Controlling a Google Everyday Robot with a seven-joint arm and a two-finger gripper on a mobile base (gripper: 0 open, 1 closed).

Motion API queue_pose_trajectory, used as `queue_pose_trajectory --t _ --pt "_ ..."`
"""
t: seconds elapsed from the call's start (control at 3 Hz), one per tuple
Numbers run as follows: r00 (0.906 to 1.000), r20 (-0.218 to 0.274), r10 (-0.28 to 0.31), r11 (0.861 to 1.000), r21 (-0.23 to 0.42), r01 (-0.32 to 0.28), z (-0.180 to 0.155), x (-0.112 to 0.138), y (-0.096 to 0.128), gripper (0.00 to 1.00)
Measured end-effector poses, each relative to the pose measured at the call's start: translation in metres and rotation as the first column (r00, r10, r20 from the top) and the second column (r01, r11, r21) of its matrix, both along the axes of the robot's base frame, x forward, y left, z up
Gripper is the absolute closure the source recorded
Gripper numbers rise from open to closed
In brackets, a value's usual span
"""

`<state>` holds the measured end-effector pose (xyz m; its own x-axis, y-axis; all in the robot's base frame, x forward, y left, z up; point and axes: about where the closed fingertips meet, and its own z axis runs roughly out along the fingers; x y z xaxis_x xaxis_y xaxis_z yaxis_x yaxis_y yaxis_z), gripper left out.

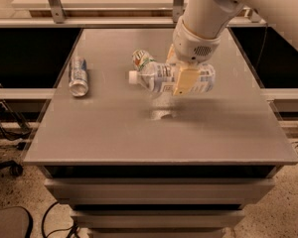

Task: Move blue plastic bottle near redbull can

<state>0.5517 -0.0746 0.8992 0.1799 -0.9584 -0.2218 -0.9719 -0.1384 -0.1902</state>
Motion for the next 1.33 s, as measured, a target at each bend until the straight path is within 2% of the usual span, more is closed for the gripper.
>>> queue_pose_trajectory --t 0.33,0.67,1.0,1.33 --pt "0.9954 -0.009 0.096 0.995 -0.031 -0.096 -0.007 -0.005 0.043 1.00" --pt "0.9872 -0.018 0.159 0.985 -0.059 -0.159 -0.017 -0.005 0.086 1.00" --pt "0.9850 -0.029 0.170 0.981 -0.086 -0.172 -0.027 -0.002 0.118 1.00" --pt "0.9905 -0.055 0.126 0.987 -0.091 -0.130 -0.032 -0.001 0.142 1.00"
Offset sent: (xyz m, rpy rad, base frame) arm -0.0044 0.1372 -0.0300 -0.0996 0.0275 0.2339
